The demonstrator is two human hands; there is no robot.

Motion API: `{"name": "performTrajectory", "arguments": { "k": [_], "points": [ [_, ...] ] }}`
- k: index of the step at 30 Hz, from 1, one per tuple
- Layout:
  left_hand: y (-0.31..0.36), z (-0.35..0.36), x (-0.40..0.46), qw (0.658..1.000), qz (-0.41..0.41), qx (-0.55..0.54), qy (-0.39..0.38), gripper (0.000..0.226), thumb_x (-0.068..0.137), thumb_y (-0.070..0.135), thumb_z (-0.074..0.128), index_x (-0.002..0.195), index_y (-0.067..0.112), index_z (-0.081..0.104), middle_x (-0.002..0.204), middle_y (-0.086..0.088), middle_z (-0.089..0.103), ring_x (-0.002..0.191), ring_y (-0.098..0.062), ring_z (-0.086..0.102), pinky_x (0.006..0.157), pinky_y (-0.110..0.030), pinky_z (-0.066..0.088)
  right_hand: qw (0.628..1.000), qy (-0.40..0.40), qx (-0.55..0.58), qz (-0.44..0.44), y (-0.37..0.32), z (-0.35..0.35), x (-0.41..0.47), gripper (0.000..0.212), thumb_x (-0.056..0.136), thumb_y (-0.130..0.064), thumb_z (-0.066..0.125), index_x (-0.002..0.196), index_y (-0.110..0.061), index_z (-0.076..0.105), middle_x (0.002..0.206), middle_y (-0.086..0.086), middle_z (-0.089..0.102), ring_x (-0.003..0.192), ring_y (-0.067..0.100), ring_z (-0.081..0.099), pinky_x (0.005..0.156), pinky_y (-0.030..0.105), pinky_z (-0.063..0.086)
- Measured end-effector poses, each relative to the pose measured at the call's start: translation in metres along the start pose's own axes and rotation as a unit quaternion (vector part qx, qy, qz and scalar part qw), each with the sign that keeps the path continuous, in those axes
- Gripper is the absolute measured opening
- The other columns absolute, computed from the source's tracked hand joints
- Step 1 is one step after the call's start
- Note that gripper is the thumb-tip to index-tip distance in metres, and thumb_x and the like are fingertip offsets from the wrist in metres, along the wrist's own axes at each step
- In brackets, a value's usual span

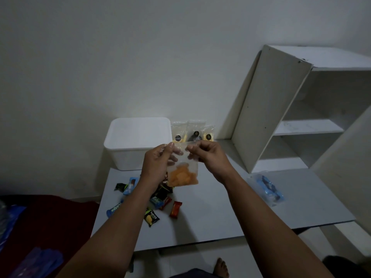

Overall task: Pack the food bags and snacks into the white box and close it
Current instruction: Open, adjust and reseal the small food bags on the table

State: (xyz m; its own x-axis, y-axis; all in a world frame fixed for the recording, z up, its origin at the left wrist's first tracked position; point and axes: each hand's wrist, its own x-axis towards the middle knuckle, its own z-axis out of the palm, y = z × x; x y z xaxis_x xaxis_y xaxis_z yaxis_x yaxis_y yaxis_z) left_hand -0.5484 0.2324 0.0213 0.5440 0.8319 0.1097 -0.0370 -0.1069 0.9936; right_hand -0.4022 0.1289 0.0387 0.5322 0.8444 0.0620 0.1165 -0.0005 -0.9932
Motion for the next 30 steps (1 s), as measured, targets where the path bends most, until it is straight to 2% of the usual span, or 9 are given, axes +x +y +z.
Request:
{"name": "performTrajectory", "arguments": {
  "k": [4,7,9,12,17,20,25,27,30],
  "points": [
    [-0.005,0.003,0.002,1.0,0.002,0.029,0.011,0.03,0.101,0.034,0.055,0.092,0.017,0.078,0.094,0.003,0.078,0.087,-0.012,0.071,0.083,-0.029,0.055,1.0,0.015,0.016,0.021,0.0,0.0,-0.002,0.02,0.096,-0.017,0.067,0.095,0.0,0.077,0.082,0.015,0.072,0.078,0.022,0.069,0.084,0.041,0.057],
    [-0.009,0.011,0.004,0.992,0.015,0.064,0.111,0.02,0.095,0.041,0.064,0.108,0.028,0.071,0.111,0.004,0.067,0.102,-0.012,0.064,0.082,-0.024,0.051,0.998,0.052,0.019,0.03,0.003,0.0,-0.002,0.018,0.096,-0.018,0.066,0.098,-0.006,0.079,0.075,0.004,0.072,0.079,0.021,0.071,0.087,0.045,0.057],
    [-0.01,0.013,0.002,0.986,0.022,0.058,0.155,0.022,0.093,0.044,0.065,0.108,0.028,0.064,0.108,0.001,0.064,0.099,-0.015,0.062,0.08,-0.026,0.051,0.997,0.073,0.022,0.032,0.003,-0.002,-0.002,0.018,0.096,-0.019,0.066,0.099,-0.008,0.08,0.072,0.001,0.071,0.079,0.02,0.071,0.086,0.045,0.057],
    [-0.006,0.015,0.001,0.996,-0.025,0.025,0.076,0.025,0.097,0.044,0.058,0.103,0.023,0.07,0.1,0.001,0.071,0.097,-0.018,0.068,0.08,-0.032,0.057,0.996,0.092,-0.006,0.008,0.001,-0.003,-0.002,0.018,0.096,-0.02,0.066,0.099,-0.009,0.08,0.078,0.005,0.074,0.075,0.014,0.071,0.078,0.038,0.057],
    [0.003,0.025,-0.004,0.986,-0.098,-0.112,-0.077,0.034,0.1,0.045,0.052,0.12,0.023,0.07,0.12,0.003,0.072,0.111,-0.011,0.069,0.089,-0.035,0.06,0.995,0.075,-0.052,-0.039,0.003,0.006,-0.005,0.02,0.098,-0.027,0.065,0.106,-0.016,0.08,0.092,0.0,0.079,0.086,0.013,0.074,0.08,0.038,0.062],
    [0.002,0.027,-0.005,0.987,-0.082,-0.106,-0.089,0.035,0.098,0.043,0.058,0.122,0.021,0.071,0.117,0.002,0.074,0.109,-0.009,0.07,0.085,-0.033,0.06,0.997,0.031,-0.041,-0.062,0.004,0.01,-0.008,0.02,0.098,-0.016,0.066,0.113,-0.012,0.077,0.098,0.002,0.078,0.083,0.008,0.073,0.075,0.026,0.057],
    [-0.008,0.023,0.0,0.991,-0.096,-0.082,-0.048,0.023,0.102,0.027,0.057,0.118,0.019,0.071,0.113,-0.001,0.075,0.101,-0.01,0.073,0.087,-0.036,0.061,0.999,-0.026,-0.018,-0.04,0.007,0.008,-0.009,0.032,0.093,0.004,0.059,0.119,-0.008,0.074,0.094,0.001,0.077,0.069,0.013,0.065,0.069,0.027,0.055],
    [-0.009,0.021,0.001,0.989,-0.11,-0.086,-0.054,0.024,0.105,0.024,0.051,0.114,0.017,0.071,0.11,-0.002,0.077,0.102,-0.012,0.073,0.088,-0.037,0.06,1.0,0.0,-0.011,-0.027,0.009,0.006,-0.009,0.028,0.093,0.003,0.06,0.116,-0.007,0.074,0.102,0.007,0.077,0.078,0.014,0.07,0.074,0.029,0.057],
    [-0.013,0.023,0.006,0.986,-0.122,-0.068,-0.087,0.028,0.106,0.026,0.047,0.113,0.014,0.071,0.106,0.0,0.078,0.106,-0.012,0.072,0.091,-0.036,0.058,0.992,0.114,-0.053,-0.017,0.022,-0.003,-0.005,0.023,0.093,-0.007,0.067,0.113,-0.016,0.073,0.107,0.002,0.073,0.097,0.014,0.069,0.081,0.029,0.054]
  ]
}}
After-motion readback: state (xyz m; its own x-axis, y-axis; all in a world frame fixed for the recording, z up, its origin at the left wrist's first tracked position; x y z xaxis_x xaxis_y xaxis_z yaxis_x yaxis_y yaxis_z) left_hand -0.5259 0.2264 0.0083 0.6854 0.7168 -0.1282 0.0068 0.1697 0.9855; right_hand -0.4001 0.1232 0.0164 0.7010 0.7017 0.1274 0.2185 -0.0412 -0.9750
